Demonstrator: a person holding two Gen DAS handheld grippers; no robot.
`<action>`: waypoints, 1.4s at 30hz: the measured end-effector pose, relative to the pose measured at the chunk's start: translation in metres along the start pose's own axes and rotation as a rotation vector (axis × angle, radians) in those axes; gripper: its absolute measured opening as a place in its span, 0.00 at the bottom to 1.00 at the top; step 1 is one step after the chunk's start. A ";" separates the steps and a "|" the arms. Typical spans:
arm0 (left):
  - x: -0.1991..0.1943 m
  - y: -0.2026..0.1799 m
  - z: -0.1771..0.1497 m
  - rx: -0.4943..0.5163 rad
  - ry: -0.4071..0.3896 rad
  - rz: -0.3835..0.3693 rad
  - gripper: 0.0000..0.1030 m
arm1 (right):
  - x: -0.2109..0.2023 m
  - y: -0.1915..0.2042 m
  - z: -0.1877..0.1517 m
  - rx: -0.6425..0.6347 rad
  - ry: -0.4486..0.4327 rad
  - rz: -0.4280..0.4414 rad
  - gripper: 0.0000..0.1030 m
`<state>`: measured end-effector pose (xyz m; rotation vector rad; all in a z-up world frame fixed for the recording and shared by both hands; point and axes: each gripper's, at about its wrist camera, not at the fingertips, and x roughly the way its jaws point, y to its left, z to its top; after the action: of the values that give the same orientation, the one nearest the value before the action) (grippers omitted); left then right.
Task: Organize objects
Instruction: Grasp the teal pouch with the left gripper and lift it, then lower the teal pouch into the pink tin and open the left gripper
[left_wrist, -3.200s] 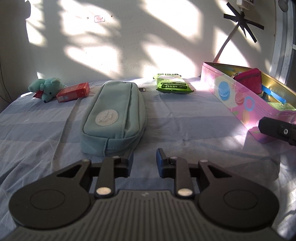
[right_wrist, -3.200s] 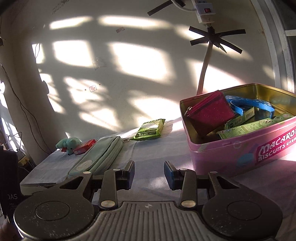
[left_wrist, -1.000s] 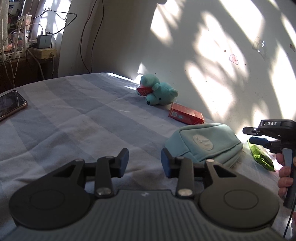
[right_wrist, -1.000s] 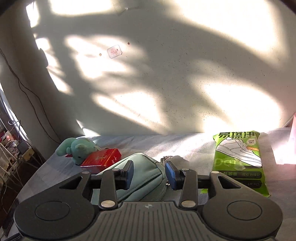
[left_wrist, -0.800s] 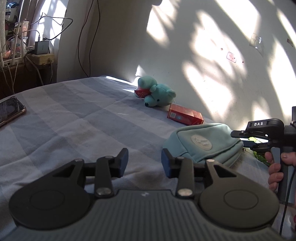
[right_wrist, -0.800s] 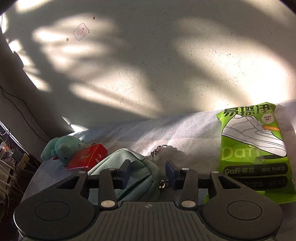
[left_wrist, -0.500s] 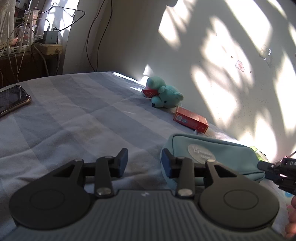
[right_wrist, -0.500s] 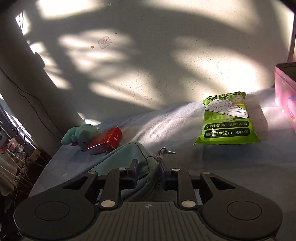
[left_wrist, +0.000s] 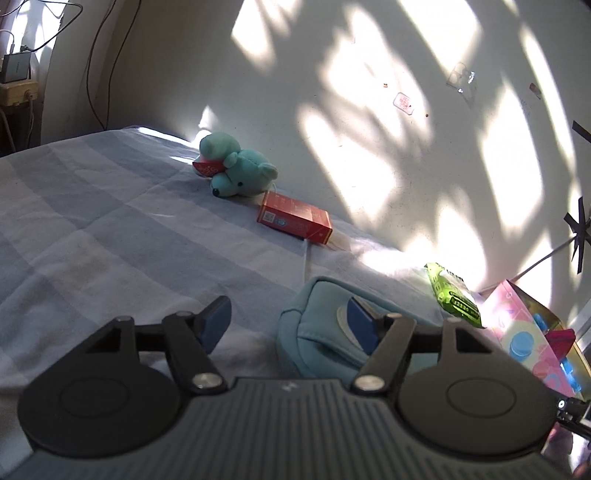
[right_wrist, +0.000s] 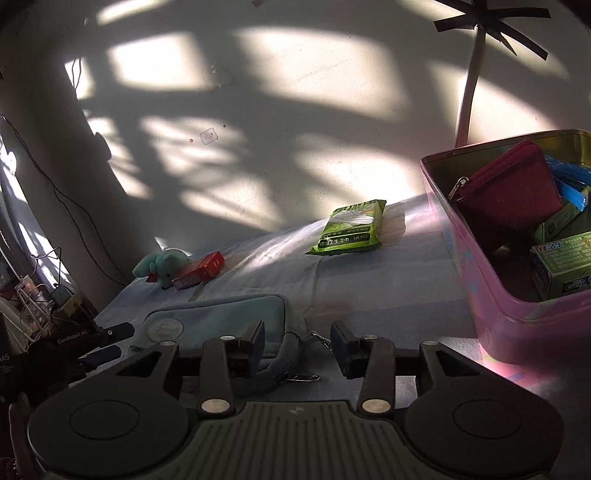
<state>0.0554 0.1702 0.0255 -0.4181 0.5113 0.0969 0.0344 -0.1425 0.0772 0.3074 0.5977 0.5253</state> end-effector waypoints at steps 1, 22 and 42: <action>0.003 -0.001 0.002 0.019 0.013 -0.007 0.70 | 0.008 0.004 -0.002 -0.009 0.016 0.002 0.41; -0.020 -0.132 0.007 0.220 0.042 -0.285 0.50 | -0.088 -0.030 0.021 -0.061 -0.273 -0.108 0.37; 0.057 -0.361 -0.089 0.503 0.253 -0.388 0.51 | -0.147 -0.238 0.047 0.141 -0.360 -0.416 0.39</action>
<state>0.1343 -0.1965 0.0585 -0.0287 0.6706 -0.4571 0.0494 -0.4252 0.0809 0.3891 0.3331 0.0222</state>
